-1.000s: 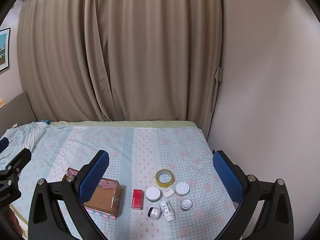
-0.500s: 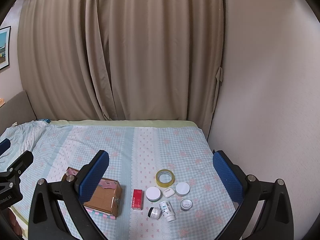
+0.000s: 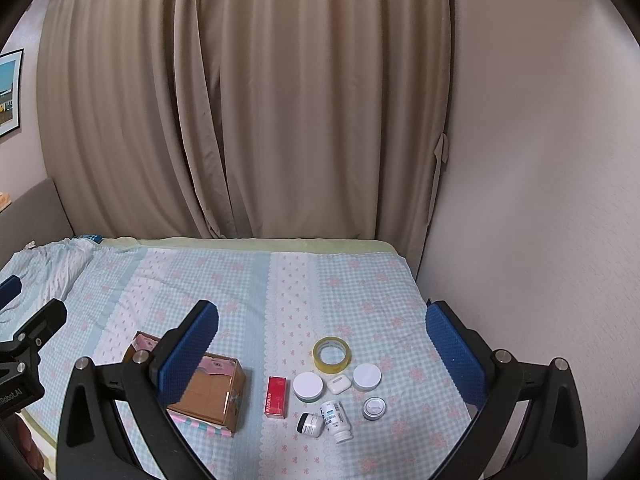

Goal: Organize rigid objects

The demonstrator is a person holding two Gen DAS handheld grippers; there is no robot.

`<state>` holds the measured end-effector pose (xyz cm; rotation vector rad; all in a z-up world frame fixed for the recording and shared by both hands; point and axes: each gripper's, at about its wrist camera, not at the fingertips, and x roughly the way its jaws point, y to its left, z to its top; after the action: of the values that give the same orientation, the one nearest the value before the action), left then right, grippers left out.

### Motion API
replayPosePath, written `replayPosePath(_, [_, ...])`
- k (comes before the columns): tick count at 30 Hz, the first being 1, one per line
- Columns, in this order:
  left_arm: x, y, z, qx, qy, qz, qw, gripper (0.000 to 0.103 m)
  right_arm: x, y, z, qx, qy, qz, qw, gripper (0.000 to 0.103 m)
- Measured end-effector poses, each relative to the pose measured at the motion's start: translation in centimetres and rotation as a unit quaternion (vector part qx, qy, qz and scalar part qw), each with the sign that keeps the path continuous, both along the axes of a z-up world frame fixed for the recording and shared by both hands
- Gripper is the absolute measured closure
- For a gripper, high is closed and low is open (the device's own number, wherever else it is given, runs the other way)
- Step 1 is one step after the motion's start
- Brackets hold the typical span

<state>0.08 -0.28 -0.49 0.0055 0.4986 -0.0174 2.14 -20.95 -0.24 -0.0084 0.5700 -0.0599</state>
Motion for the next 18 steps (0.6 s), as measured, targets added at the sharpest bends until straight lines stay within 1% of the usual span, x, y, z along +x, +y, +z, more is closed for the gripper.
replayPosePath(18, [0.30, -0.04, -0.31, -0.005, 0.006, 0.010, 0.9999, 0.000, -0.09, 0.29, -0.05, -0.001, 0.000, 0.000, 1.000, 0.000])
